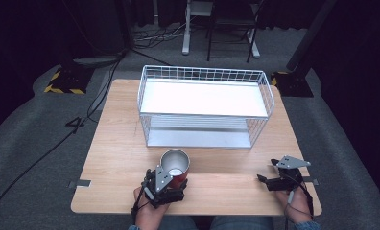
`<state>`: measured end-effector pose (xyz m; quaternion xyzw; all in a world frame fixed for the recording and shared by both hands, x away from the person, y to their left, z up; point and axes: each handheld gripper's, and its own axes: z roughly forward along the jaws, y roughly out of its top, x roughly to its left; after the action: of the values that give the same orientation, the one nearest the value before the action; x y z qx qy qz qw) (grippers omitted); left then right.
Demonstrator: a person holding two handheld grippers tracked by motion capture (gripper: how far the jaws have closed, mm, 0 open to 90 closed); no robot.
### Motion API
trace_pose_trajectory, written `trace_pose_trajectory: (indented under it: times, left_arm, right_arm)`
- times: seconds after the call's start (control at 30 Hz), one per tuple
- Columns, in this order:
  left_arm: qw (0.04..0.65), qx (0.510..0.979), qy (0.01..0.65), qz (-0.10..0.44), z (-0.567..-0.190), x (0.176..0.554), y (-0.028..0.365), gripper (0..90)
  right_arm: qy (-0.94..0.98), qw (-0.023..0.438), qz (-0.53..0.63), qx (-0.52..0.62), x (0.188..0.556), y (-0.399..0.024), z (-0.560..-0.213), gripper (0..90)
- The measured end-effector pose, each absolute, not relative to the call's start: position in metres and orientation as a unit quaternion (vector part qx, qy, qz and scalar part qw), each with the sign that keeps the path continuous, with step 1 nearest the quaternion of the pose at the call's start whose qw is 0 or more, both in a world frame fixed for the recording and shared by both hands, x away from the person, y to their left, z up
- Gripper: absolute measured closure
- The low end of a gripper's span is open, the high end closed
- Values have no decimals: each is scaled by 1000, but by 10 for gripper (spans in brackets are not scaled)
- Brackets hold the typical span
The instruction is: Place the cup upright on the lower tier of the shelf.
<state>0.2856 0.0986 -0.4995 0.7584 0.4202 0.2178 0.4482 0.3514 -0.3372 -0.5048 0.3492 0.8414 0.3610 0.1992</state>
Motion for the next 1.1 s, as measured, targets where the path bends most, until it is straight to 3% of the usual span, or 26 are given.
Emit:
trace_pose_trajectory:
  times: [0.63, 1.1]
  left_arm:
    - [439, 757, 429, 226, -497, 286, 94, 165]
    - [445, 767, 407, 220, -472, 294, 95, 166]
  right_arm:
    - [842, 210, 360, 343, 349, -336, -505, 122]
    - [841, 213, 360, 343, 349, -336, -505, 122]
